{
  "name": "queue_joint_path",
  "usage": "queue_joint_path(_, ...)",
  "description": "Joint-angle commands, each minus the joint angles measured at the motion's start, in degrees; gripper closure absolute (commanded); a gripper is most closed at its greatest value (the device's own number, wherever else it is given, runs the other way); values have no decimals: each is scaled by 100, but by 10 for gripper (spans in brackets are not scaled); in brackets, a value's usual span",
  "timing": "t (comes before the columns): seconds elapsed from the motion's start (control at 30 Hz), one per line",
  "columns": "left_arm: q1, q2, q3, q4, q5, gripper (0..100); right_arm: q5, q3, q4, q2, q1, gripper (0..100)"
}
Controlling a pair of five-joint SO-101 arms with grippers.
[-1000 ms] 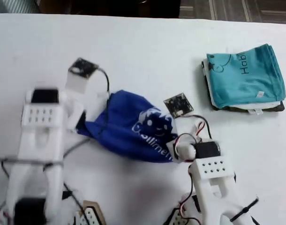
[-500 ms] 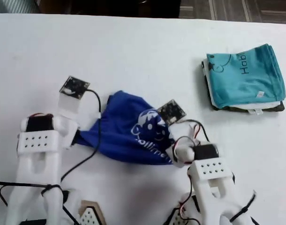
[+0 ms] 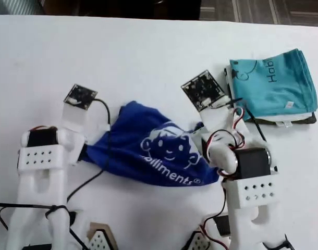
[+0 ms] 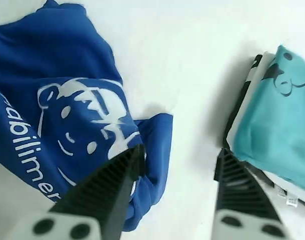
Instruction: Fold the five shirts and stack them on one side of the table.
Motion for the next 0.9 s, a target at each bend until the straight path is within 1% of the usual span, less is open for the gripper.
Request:
queue_joint_path(0.0, -70, -167, -84, -35, -44, 974, 44, -264, -110, -48, 22, 769)
queue_joint_path(0.1, -79, -167, -92, -44, -44, 974, 44, -316, -549, 409, 22, 769)
queue_joint_path(0.2, -79, -167, -92, -62, -44, 974, -185, -800, -752, 1437, -127, 769)
queue_joint_path(0.27, -79, -167, -92, -62, -44, 974, -448, -1451, -629, 2308, -338, 769)
queue_joint_path(0.37, -79, -167, -92, -35, -44, 974, -695, -2681, -303, 3618, -875, 769)
queue_joint_path(0.5, -79, -167, -84, -26, -44, 974, -738, -4246, 22, 5191, -1464, 769)
queue_joint_path(0.7, -88, -167, -66, 70, -35, 974, -774, -6145, 382, 7204, -1666, 769)
queue_joint_path(0.87, -176, -167, -92, 149, -35, 974, -897, -7534, 708, 8558, -1763, 769)
